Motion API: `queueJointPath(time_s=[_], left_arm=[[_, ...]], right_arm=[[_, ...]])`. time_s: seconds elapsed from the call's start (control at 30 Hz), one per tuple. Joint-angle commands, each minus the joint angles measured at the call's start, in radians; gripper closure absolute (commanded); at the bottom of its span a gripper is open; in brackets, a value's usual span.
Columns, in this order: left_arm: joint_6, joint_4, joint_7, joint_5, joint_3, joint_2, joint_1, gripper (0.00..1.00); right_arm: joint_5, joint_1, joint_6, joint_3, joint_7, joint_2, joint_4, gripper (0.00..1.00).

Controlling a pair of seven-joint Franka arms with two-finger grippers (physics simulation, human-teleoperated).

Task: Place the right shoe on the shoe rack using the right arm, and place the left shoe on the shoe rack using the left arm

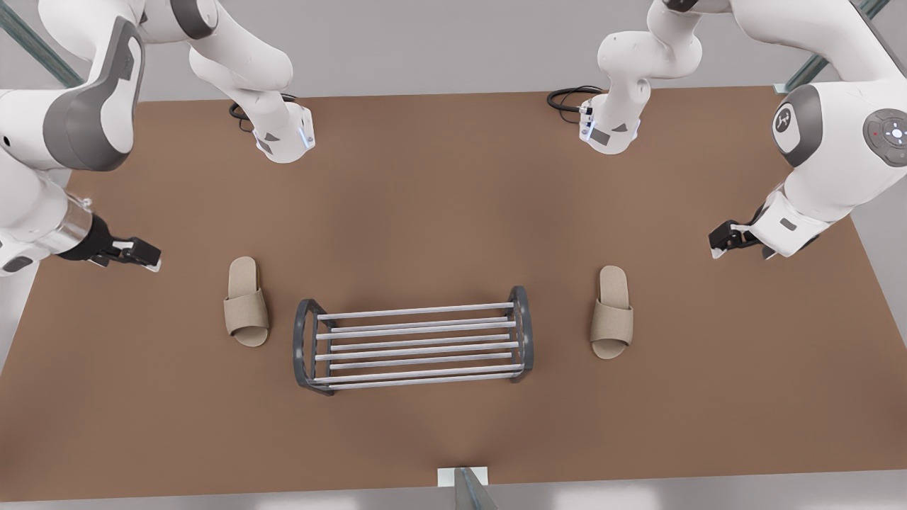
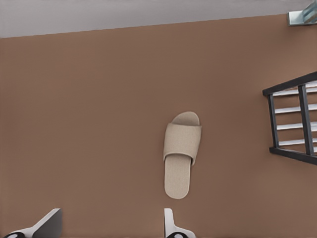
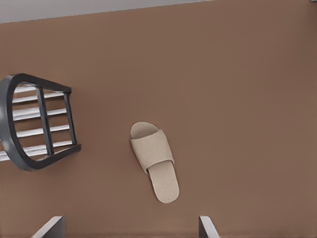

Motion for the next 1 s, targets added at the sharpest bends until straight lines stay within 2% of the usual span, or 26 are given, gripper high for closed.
queueJointPath(time_s=[0.0, 0.1, 0.13, 0.17, 0.2, 0.27, 0.33, 0.4, 0.43, 0.57, 0.63, 0.7, 0.77, 0.8, 0.87, 0.93, 0.97], left_arm=[[0.014, -0.003, -0.004, 0.001, 0.0, -0.003, 0.0, 0.0], [0.02, -0.009, 0.007, -0.018, 0.02, -0.018, 0.011, 0.0], [0.036, -0.023, 0.01, -0.15, 0.095, -0.019, 0.009, 0.0], [0.115, -0.131, 0.011, -0.339, 0.206, -0.055, 0.003, 0.0], [0.207, -0.237, 0.013, -0.419, 0.238, -0.092, 0.005, 0.0], [0.442, -0.486, 0.014, -0.581, 0.259, -0.184, 0.003, 0.0], [0.66, -0.697, 0.125, -0.822, 0.259, -0.237, 0.005, 0.0], [0.749, -0.786, 0.258, -1.095, 0.259, -0.24, 0.005, 0.0], [0.835, -0.863, 0.442, -1.339, 0.258, -0.24, -0.003, 0.0], [0.895, -0.998, 0.892, -1.793, 0.215, -0.228, -0.017, 0.0], [0.892, -1.041, 1.102, -1.911, 0.213, -0.201, -0.015, 0.0], [0.883, -1.066, 1.2, -1.924, 0.215, -0.173, -0.015, 0.0], [0.861, -1.095, 1.329, -2.045, 0.216, -0.139, -0.015, 0.0], [0.846, -1.106, 1.369, -2.106, 0.216, -0.122, -0.015, 0.0], [0.797, -1.106, 1.471, -2.194, 0.215, -0.082, -0.017, 0.0], [0.726, -1.106, 1.593, -2.249, 0.215, -0.032, -0.017, 0.0], [0.715, -1.104, 1.649, -2.263, 0.215, -0.023, -0.017, 0.0]], right_arm=[[0.012, -0.002, -0.006, 0.003, 0.036, -0.001, -0.011, 0.0], [0.013, 0.003, -0.052, 0.01, 0.027, -0.003, -0.002, 0.0], [0.012, 0.003, -0.051, 0.009, 0.021, -0.007, -0.003, 0.0], [0.01, 0.005, -0.045, 0.009, 0.018, -0.009, -0.006, 0.0], [0.01, 0.005, -0.043, 0.01, 0.018, 0.0, -0.005, 0.0], [0.009, 0.021, 0.006, 0.015, -0.001, -0.003, -0.038, 0.0], [0.001, 0.023, 0.147, 0.035, -0.073, -0.084, -0.229, 0.0], [-0.104, 0.011, 0.207, 0.15, -0.102, -0.095, -0.308, 0.0], [-0.186, -0.06, 0.288, 0.285, -0.102, -0.101, -0.399, 0.0], [-0.523, -0.028, 0.555, 0.331, -0.154, -0.127, -0.666, 0.0], [-0.654, -0.043, 0.756, 0.326, -0.155, -0.17, -0.825, 0.0], [-0.821, -0.043, 0.946, 0.3, -0.152, -0.211, -0.948, 0.0], [-1.146, -0.043, 1.21, 0.204, -0.119, -0.219, -1.066, 0.0], [-1.307, -0.043, 1.267, 0.187, -0.018, -0.22, -1.094, 0.0], [-1.89, 0.006, 1.296, 0.168, 0.501, -0.199, -1.157, 0.0], [-2.065, 0.024, 1.247, 0.161, 0.716, -0.202, -1.218, 0.0], [-2.122, 0.093, 1.149, 0.157, 0.851, -0.176, -1.249, 0.0]])
